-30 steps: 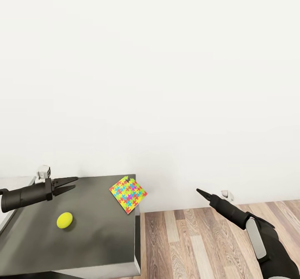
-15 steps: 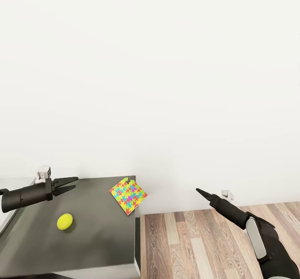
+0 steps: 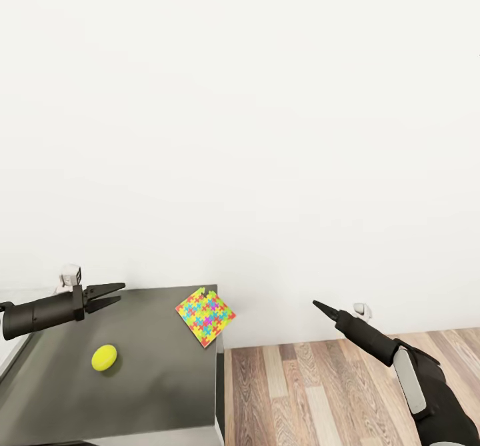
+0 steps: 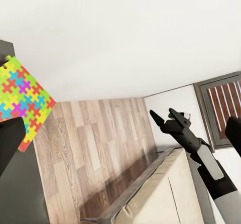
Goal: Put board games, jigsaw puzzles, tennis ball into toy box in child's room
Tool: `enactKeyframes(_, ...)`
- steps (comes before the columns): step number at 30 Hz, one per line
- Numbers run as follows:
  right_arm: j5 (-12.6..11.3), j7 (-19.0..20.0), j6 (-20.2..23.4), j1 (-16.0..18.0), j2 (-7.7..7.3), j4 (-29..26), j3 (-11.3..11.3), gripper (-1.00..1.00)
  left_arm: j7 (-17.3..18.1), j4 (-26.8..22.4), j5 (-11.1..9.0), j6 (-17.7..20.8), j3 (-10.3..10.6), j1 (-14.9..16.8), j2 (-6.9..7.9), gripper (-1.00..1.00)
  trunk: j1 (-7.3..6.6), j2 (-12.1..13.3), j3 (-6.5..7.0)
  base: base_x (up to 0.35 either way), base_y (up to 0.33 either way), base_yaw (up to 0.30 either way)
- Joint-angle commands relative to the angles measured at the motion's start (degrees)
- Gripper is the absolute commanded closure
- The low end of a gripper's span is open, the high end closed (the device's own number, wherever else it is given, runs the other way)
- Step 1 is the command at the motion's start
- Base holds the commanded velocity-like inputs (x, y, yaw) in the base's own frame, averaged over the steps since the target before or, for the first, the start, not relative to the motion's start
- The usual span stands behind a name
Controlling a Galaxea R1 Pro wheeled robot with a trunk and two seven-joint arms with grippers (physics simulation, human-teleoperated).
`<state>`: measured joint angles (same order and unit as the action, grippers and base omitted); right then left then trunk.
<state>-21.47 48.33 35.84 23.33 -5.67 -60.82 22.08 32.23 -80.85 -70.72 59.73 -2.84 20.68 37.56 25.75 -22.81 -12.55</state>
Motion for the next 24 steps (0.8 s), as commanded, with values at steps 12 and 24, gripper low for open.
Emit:
enactKeyframes(12, -0.3, 0.3, 0.4, 0.0, -0.05, 0.0, 0.6, -1.00, 0.4, 0.0, 0.2, 0.3, -0.1, 0.1, -0.02, -1.00, 0.04, -0.1, 1.03, 0.000, 0.000, 0.000)
enactKeyframes(24, -0.3, 0.4, 0.5, 0.0, -0.04, 0.0, 1.7, -1.00, 0.4, 0.0, 0.2, 0.3, -0.1, 0.1, -0.17, -1.00, 0.04, -0.1, 2.18, 0.000, 0.000, 0.000)
